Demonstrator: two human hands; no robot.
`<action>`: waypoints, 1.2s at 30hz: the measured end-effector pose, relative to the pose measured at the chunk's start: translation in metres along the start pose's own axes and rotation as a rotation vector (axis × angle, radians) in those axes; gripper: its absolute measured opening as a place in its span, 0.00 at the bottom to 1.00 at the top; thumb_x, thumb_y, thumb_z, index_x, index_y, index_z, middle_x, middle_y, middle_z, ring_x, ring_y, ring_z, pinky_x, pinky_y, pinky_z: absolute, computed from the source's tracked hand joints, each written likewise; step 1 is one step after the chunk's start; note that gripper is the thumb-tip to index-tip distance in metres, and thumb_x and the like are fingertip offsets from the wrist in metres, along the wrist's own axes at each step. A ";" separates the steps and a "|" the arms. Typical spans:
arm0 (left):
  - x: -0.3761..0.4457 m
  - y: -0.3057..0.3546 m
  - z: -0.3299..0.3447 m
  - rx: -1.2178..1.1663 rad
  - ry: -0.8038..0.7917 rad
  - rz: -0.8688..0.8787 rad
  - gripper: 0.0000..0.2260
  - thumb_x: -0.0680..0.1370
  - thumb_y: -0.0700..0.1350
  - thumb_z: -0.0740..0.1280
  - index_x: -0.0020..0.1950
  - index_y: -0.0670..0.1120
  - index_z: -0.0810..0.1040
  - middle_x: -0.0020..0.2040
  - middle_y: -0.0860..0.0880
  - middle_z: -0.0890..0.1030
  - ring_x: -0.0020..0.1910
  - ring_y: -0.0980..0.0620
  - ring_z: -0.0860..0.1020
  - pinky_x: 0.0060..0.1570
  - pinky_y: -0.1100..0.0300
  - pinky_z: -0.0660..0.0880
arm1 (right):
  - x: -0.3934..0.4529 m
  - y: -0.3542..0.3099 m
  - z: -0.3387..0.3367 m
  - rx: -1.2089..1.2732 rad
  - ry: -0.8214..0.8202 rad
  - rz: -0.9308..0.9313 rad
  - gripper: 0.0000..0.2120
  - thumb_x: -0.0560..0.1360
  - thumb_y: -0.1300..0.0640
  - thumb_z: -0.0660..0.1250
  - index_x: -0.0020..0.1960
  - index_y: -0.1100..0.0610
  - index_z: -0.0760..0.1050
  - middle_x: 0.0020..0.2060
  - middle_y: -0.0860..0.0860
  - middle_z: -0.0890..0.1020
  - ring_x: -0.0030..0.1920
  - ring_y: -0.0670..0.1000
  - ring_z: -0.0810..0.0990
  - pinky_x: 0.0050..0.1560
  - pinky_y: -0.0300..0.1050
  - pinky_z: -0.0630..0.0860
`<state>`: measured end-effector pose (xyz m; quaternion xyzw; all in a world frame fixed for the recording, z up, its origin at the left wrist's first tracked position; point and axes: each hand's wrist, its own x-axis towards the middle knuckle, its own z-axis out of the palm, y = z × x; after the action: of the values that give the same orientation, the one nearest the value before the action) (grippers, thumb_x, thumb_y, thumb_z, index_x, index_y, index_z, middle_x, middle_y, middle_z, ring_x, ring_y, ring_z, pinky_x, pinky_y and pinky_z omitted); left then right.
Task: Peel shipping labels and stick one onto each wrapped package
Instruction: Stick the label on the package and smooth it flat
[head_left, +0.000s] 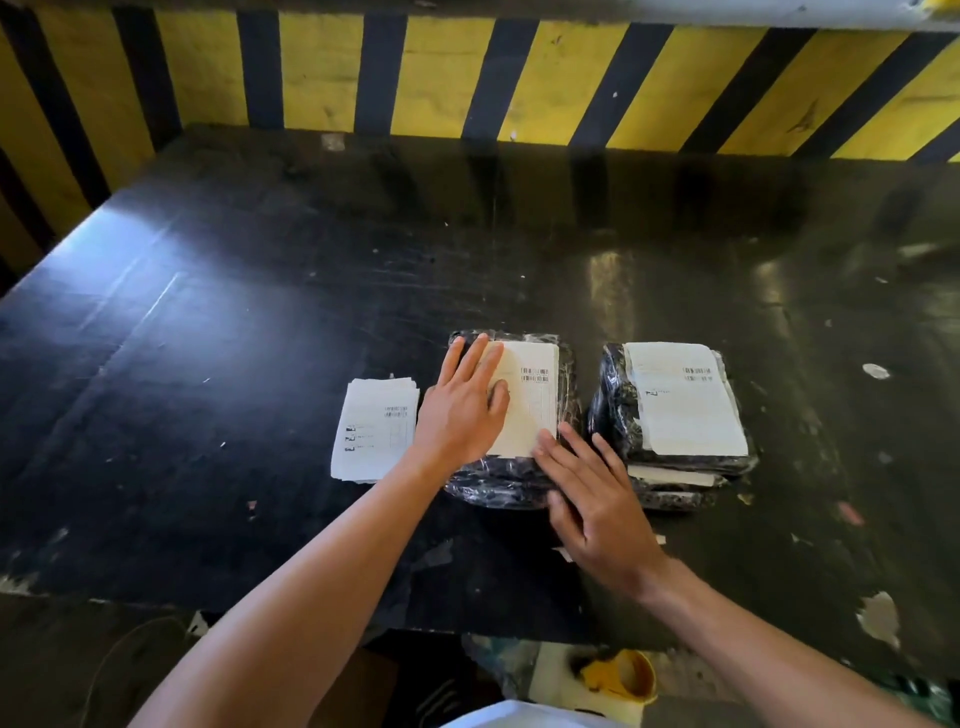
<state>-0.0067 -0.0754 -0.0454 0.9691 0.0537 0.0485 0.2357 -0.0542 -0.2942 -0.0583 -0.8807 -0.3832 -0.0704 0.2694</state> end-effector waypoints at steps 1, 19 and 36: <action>0.000 0.000 -0.001 0.001 -0.007 0.002 0.26 0.83 0.55 0.48 0.80 0.52 0.54 0.82 0.55 0.51 0.80 0.52 0.42 0.74 0.44 0.61 | 0.001 0.002 -0.003 0.025 0.058 -0.032 0.20 0.80 0.58 0.61 0.71 0.57 0.72 0.72 0.51 0.73 0.75 0.51 0.65 0.75 0.58 0.60; -0.025 -0.005 -0.017 0.259 -0.191 0.239 0.26 0.85 0.55 0.43 0.81 0.49 0.44 0.81 0.52 0.42 0.79 0.53 0.38 0.78 0.43 0.44 | 0.099 0.034 0.006 -0.044 -0.246 0.284 0.27 0.84 0.47 0.44 0.81 0.54 0.46 0.80 0.46 0.44 0.78 0.43 0.39 0.79 0.51 0.48; -0.051 -0.006 -0.041 -0.014 0.182 0.323 0.17 0.81 0.43 0.58 0.68 0.48 0.75 0.69 0.51 0.76 0.69 0.51 0.72 0.68 0.54 0.68 | 0.114 0.018 -0.008 -0.083 -0.276 0.321 0.27 0.83 0.52 0.48 0.81 0.52 0.47 0.80 0.45 0.45 0.79 0.45 0.40 0.78 0.57 0.46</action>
<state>-0.0626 -0.0586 -0.0156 0.9551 -0.0819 0.1737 0.2258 0.0388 -0.2359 -0.0210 -0.9421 -0.2679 0.0789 0.1858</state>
